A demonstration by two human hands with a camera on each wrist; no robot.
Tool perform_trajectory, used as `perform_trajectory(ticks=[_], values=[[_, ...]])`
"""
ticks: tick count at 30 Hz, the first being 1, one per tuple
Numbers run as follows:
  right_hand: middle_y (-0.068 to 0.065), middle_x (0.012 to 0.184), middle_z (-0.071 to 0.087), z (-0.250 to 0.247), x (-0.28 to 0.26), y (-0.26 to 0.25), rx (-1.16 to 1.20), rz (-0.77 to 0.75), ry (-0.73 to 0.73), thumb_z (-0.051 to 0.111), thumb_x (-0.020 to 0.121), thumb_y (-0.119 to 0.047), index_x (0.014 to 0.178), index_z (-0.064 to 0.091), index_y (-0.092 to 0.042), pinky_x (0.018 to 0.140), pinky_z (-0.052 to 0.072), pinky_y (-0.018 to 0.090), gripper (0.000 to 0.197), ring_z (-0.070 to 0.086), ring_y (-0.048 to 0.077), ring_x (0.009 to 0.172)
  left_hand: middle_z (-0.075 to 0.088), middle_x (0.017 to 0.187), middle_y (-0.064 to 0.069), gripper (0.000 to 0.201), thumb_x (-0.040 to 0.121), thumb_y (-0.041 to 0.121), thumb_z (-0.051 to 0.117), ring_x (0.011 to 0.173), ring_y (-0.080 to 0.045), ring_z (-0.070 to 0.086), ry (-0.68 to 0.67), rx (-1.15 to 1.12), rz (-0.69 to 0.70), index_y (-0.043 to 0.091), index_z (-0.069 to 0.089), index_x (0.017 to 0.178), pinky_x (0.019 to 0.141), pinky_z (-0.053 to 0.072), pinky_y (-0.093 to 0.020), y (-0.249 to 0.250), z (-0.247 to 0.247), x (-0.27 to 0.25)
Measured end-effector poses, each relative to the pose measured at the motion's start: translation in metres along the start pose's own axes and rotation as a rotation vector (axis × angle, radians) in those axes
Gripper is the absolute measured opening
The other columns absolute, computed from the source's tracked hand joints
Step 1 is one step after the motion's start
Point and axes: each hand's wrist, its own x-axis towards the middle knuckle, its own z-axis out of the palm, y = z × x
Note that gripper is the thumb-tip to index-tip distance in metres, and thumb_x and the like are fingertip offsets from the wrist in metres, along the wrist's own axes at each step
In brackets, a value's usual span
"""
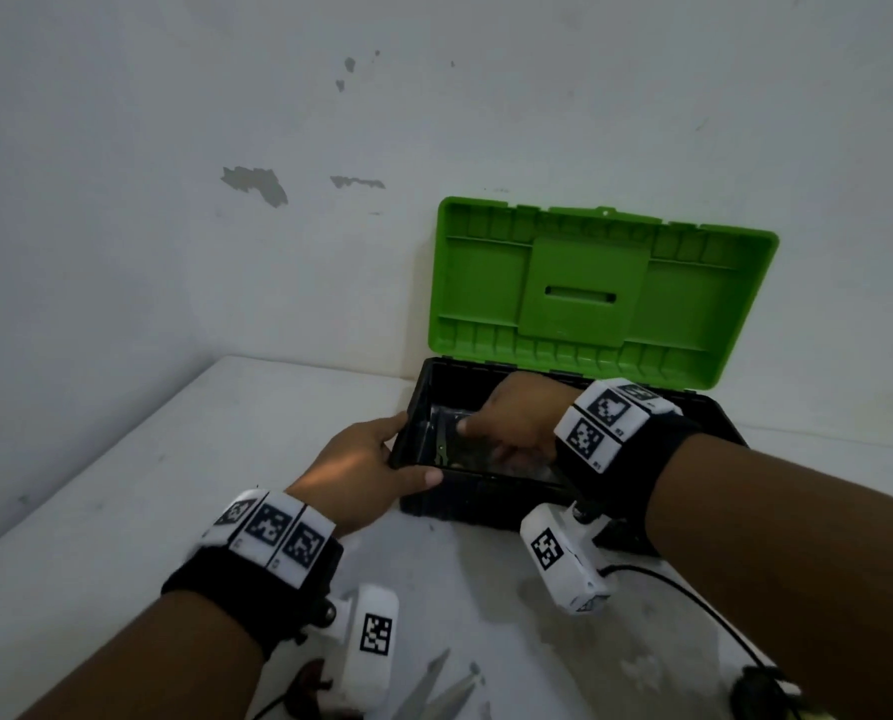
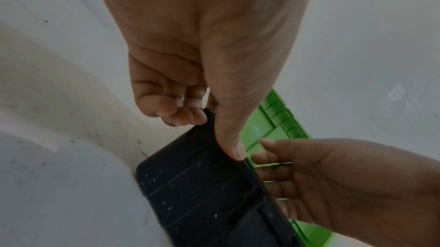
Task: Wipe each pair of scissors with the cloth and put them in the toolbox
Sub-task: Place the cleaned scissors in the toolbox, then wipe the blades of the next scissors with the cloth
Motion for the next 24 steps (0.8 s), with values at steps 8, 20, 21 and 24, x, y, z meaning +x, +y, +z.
perform_trajectory(ticks=[8, 20, 21, 24], values=[[0.01, 0.07, 0.066, 0.018, -0.088, 0.02, 0.386, -0.227, 0.299, 0.07, 0.088, -0.031, 0.088, 0.067, 0.005, 0.053, 0.047, 0.022, 0.036, 0.064, 0.007, 0.053, 0.069, 0.084, -0.003, 0.086, 0.08, 0.049, 0.075, 0.065, -0.011, 0.063, 0.107, -0.015, -0.106, 0.015, 0.036, 0.149, 0.051, 0.045, -0.02, 0.014, 0.002, -0.046], [0.002, 0.083, 0.071, 0.09, -0.199, 0.051, 0.404, -0.124, -0.022, 0.067, 0.089, -0.041, 0.086, 0.068, -0.013, 0.057, 0.052, 0.023, 0.028, 0.069, 0.01, 0.064, 0.068, 0.085, 0.001, 0.044, 0.086, 0.049, 0.066, 0.057, 0.003, 0.063, 0.134, 0.008, -0.044, 0.029, 0.057, 0.125, 0.06, 0.044, -0.019, 0.01, -0.001, -0.189], [0.002, 0.083, 0.071, 0.095, -0.203, 0.052, 0.388, -0.109, -0.04, 0.066, 0.089, -0.041, 0.087, 0.068, -0.013, 0.056, 0.052, 0.023, 0.028, 0.069, 0.01, 0.063, 0.069, 0.084, 0.002, 0.042, 0.086, 0.049, 0.066, 0.061, 0.0, 0.064, 0.141, 0.02, -0.046, 0.03, 0.058, 0.122, 0.061, 0.044, -0.019, 0.008, -0.001, -0.197], [0.004, 0.084, 0.073, 0.107, -0.21, 0.051, 0.347, -0.079, -0.123, 0.066, 0.09, -0.041, 0.087, 0.069, -0.011, 0.055, 0.053, 0.024, 0.031, 0.069, 0.013, 0.062, 0.068, 0.086, 0.002, 0.034, 0.085, 0.05, 0.066, 0.074, -0.006, 0.063, 0.171, 0.089, -0.068, 0.033, 0.06, 0.113, 0.065, 0.044, -0.021, 0.0, -0.001, -0.214]])
